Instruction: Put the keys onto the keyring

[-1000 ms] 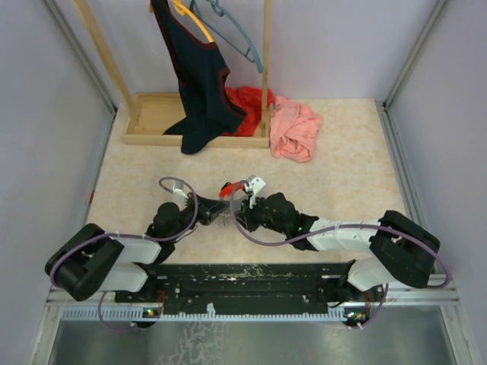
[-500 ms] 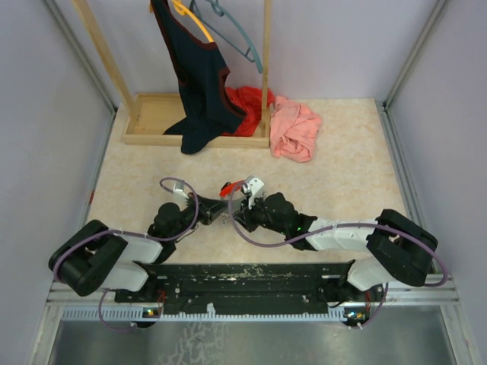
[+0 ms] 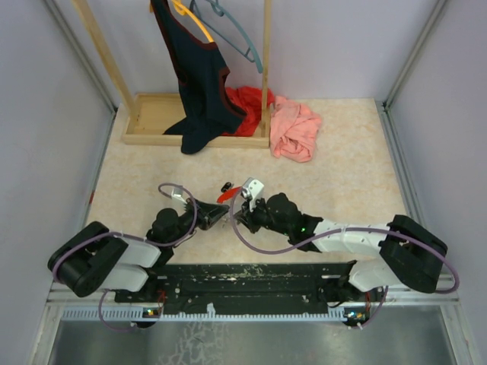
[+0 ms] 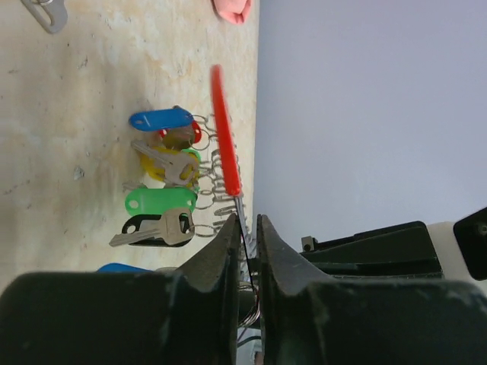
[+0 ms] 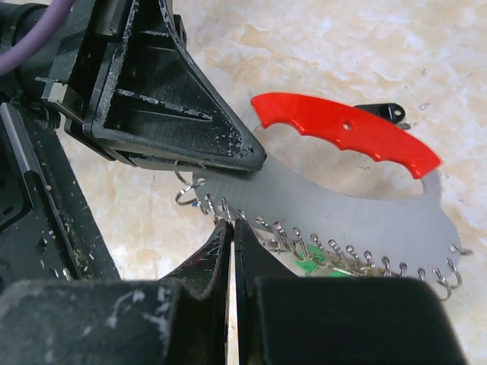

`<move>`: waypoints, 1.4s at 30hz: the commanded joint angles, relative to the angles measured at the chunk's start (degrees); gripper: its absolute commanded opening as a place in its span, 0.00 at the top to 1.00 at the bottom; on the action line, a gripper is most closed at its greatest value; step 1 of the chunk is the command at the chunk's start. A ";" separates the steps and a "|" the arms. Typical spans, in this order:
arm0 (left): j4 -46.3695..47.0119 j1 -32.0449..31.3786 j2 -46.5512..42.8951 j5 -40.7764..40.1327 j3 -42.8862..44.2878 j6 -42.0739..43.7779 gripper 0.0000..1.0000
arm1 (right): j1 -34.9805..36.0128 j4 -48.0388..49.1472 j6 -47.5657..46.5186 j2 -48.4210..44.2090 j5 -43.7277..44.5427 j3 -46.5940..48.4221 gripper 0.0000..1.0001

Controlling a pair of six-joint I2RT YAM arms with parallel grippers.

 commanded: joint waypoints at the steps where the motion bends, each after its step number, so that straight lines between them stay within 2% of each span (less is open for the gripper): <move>1: 1.14 -0.42 -2.29 -0.94 -1.53 1.36 0.78 | 0.36 -1.36 -5.42 -4.43 0.94 0.40 1.00; 8: -7.87 -0.42 -9.73 -1.16 -3.48 7.41 0.47 | -0.28 -5.22 -9.63 -5.46 -0.50 0.68 1.00; 10: -14.39 -0.42 -14.39 -1.80 -3.30 11.80 0.43 | -0.88 -5.93 -10.30 -5.32 -2.42 0.86 1.00; 15: -35.21 -0.34 -30.62 -5.78 -0.39 29.27 0.34 | -2.40 -8.94 -13.73 -5.15 -6.20 1.32 1.00; 17: -37.92 -0.33 -35.29 -7.18 0.19 37.11 0.30 | -2.81 -10.63 -15.46 -5.38 -7.14 1.37 1.00; 20: -38.34 -0.33 -37.86 -5.74 1.36 48.09 0.29 | -3.37 -11.59 -16.91 -6.05 -9.08 1.18 1.00; 24: -34.94 -0.33 -34.32 -1.26 2.98 56.42 0.28 | -3.60 -11.24 -18.01 -7.49 -11.13 0.12 1.00; 30: -24.70 -0.33 -25.44 8.45 3.87 63.32 0.29 | -4.10 -8.81 -18.68 -8.80 -11.84 -1.75 1.00; 34: -23.83 -0.33 -22.62 14.30 5.53 68.01 0.30 | -4.68 -10.38 -18.99 -8.91 -13.23 -1.08 1.00; 42: -20.29 -0.33 -17.48 21.57 5.86 72.02 0.31 | -5.59 -6.02 -17.29 -10.29 -17.15 -3.29 1.00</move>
